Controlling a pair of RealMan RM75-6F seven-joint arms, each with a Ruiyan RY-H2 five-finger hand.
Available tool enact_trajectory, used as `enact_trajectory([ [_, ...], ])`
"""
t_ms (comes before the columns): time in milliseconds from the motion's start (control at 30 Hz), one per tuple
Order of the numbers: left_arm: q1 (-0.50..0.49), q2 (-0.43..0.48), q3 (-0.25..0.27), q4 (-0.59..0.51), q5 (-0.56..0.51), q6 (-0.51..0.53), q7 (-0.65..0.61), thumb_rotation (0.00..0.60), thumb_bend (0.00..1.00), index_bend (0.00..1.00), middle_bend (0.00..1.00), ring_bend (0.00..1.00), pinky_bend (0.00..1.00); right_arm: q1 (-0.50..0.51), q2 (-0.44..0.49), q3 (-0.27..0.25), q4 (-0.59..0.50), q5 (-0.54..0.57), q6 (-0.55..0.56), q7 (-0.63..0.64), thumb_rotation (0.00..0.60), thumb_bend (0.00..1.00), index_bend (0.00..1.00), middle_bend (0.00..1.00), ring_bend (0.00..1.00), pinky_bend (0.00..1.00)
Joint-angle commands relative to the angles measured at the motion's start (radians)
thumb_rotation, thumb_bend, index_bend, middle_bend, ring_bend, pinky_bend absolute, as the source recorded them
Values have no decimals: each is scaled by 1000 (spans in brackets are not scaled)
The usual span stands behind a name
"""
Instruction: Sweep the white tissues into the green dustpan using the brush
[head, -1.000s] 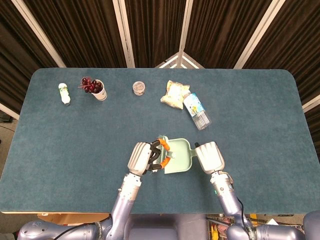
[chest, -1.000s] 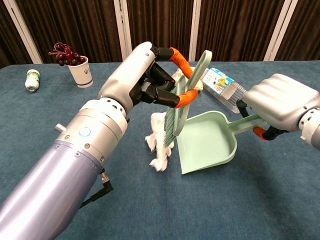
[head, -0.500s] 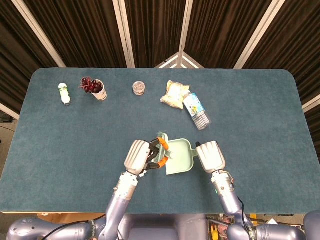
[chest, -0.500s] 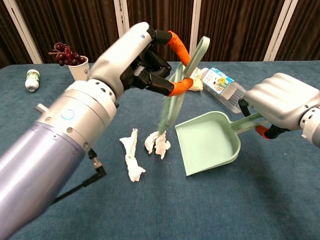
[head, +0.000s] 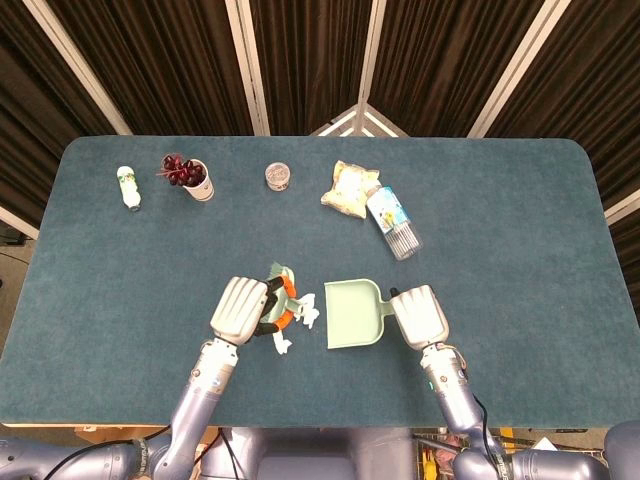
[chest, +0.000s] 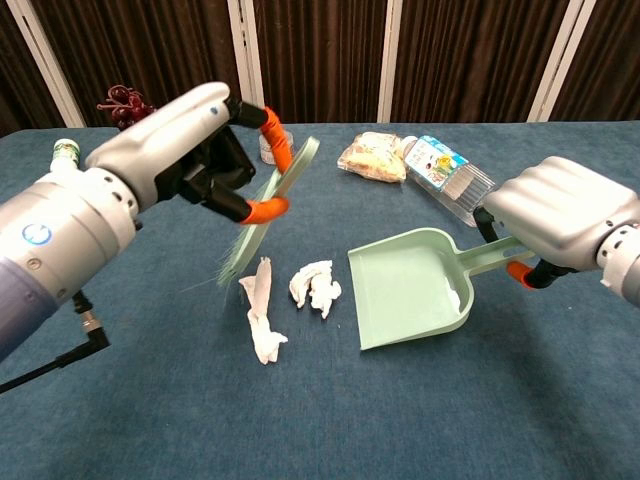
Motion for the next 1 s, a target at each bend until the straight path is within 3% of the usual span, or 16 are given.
enact_trajectory([
  [33, 7, 8, 7, 6, -6, -1, -11, 600, 644, 790, 1000, 1000, 1000, 1, 4, -6, -2, -9, -3, 9, 600, 503, 697, 848, 817, 813],
  [633, 12, -96, 59, 139, 12, 9, -82, 600, 644, 790, 1000, 1000, 1000, -1, -2, -5, -14, -1, 7, -2, 600, 503, 697, 848, 817, 813],
  [1000, -35, -241, 33, 252, 59, 10, -137, 600, 644, 781, 1000, 1000, 1000, -2, -1, -10, -6, -13, 5, 13, 600, 504, 697, 848, 817, 813],
])
